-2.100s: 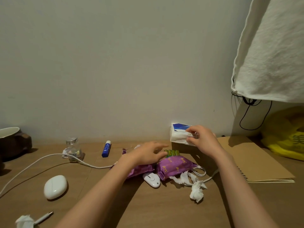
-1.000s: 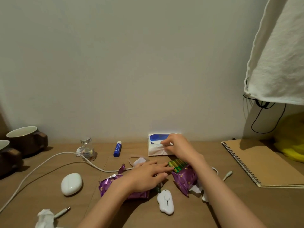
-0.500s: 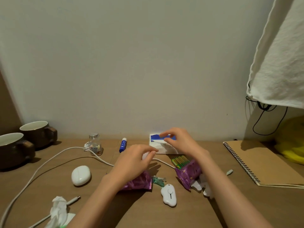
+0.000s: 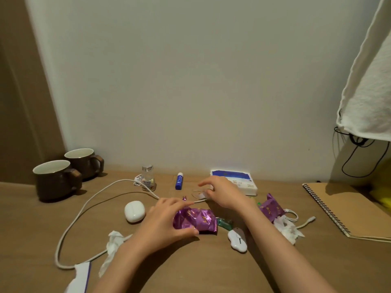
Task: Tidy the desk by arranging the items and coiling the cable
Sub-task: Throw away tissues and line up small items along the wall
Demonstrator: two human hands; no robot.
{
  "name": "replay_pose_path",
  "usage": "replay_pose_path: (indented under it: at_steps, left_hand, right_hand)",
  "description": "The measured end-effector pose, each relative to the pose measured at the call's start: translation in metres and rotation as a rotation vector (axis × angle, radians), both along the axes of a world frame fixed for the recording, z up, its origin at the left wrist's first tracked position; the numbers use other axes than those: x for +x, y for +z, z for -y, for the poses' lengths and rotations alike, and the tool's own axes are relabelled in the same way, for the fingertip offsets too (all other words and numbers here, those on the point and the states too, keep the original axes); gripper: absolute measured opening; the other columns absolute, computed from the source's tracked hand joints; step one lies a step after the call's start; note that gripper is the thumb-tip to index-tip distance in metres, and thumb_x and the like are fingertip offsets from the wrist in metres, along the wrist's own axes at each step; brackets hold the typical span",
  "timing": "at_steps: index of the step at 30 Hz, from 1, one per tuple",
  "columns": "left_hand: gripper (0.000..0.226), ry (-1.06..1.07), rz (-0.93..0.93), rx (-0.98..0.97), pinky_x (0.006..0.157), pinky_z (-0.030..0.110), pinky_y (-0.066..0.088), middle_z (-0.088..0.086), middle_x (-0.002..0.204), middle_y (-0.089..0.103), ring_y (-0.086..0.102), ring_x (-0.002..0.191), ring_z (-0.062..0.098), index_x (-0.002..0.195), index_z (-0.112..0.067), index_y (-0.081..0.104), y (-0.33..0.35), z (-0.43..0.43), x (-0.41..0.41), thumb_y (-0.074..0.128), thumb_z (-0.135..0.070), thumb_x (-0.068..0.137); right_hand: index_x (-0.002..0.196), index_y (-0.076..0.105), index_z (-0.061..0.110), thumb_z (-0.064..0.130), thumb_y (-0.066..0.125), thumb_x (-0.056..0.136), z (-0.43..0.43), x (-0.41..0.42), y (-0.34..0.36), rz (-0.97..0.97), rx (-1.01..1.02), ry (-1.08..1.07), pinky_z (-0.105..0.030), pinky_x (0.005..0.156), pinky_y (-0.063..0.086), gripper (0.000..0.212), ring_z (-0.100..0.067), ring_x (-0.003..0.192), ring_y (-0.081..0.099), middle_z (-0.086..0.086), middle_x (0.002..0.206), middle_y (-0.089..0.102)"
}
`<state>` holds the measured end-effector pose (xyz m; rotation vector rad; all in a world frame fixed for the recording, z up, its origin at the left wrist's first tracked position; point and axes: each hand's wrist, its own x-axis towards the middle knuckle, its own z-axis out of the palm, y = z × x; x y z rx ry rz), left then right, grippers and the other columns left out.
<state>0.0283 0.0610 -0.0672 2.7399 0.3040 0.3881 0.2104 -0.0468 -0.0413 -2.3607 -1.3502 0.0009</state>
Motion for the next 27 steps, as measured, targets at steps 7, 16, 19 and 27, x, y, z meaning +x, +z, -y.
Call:
replay_pose_path:
  at_steps: [7, 16, 19, 27]
  left_hand:
    - [0.070, 0.000, 0.013, 0.004, 0.097, 0.028, 0.037, -0.015, 0.123, 0.047, 0.040, 0.113, 0.007, 0.135, -0.044, 0.039, -0.013, -0.005, 0.000, 0.059, -0.068, 0.071]
    - [0.052, -0.015, 0.263, -0.183, 0.085, 0.019, 0.047, -0.016, 0.110, 0.053, 0.051, 0.101, -0.001, 0.120, -0.040, 0.054, -0.005, -0.013, -0.002, 0.072, -0.050, 0.072]
    - [0.049, 0.049, 0.393, -0.304, 0.085, 0.018, 0.049, -0.015, 0.111, 0.055, 0.053, 0.101, -0.005, 0.117, -0.040, 0.055, 0.003, -0.016, -0.005, 0.074, -0.046, 0.072]
    - [0.039, 0.180, 0.658, -0.799, 0.077, 0.019, 0.048, -0.012, 0.107, 0.063, 0.059, 0.098, 0.003, 0.114, -0.038, 0.054, 0.042, -0.006, -0.063, 0.068, -0.039, 0.078]
  right_hand:
    - [0.127, 0.059, 0.019, 0.025, 0.054, 0.095, -0.021, 0.001, -0.029, 0.005, -0.029, -0.086, -0.035, 0.097, 0.049, 0.033, -0.018, 0.113, 0.059, -0.003, 0.125, 0.064]
    - [0.109, 0.071, 0.016, 0.022, 0.061, 0.091, -0.009, -0.001, -0.021, -0.022, 0.182, -0.127, -0.022, 0.079, 0.049, 0.022, -0.010, 0.094, 0.064, 0.000, 0.107, 0.072]
    - [0.105, 0.073, 0.014, 0.022, 0.063, 0.090, 0.002, -0.009, 0.000, -0.082, 0.357, -0.129, -0.015, 0.066, 0.043, 0.020, -0.005, 0.080, 0.061, 0.000, 0.098, 0.073]
    - [0.101, 0.074, 0.023, 0.022, 0.065, 0.088, 0.043, -0.075, 0.055, -0.114, 0.547, 0.003, -0.012, 0.071, 0.049, 0.015, 0.002, 0.079, 0.064, 0.016, 0.084, 0.070]
